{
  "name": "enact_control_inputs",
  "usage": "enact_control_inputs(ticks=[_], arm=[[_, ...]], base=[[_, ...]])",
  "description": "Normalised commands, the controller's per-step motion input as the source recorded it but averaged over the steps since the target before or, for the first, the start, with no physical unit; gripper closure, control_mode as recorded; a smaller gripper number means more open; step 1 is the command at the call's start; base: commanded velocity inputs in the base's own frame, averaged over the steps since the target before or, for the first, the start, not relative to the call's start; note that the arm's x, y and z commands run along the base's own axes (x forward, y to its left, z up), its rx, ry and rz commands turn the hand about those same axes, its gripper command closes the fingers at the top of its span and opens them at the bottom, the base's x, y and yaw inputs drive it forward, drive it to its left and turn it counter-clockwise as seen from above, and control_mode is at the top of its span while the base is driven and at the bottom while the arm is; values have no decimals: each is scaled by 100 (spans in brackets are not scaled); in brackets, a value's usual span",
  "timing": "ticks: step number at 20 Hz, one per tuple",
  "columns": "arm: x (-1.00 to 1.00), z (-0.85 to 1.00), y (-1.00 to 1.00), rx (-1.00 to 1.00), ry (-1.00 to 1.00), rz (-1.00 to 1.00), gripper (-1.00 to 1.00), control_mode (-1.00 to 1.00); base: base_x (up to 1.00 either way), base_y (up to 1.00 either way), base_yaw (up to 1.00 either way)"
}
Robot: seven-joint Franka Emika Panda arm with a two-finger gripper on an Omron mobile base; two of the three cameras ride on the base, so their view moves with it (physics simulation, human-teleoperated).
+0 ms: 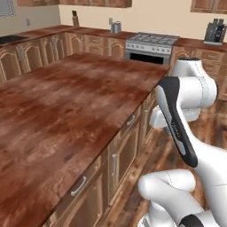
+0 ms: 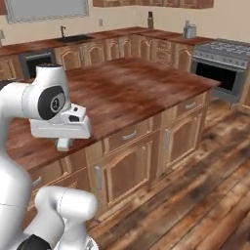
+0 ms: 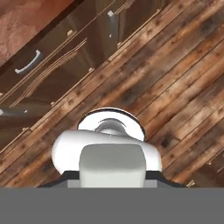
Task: Pick up the marshmallow and place it in the cup of hot chocolate on the dining counter.
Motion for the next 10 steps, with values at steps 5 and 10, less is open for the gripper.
enact_control_inputs(ticks=[5,10], arm=[[0,0,0,0,0,0,100,100],[0,0,0,0,0,0,100,100]], base=[[44,-13,75],[-5,0,81]])
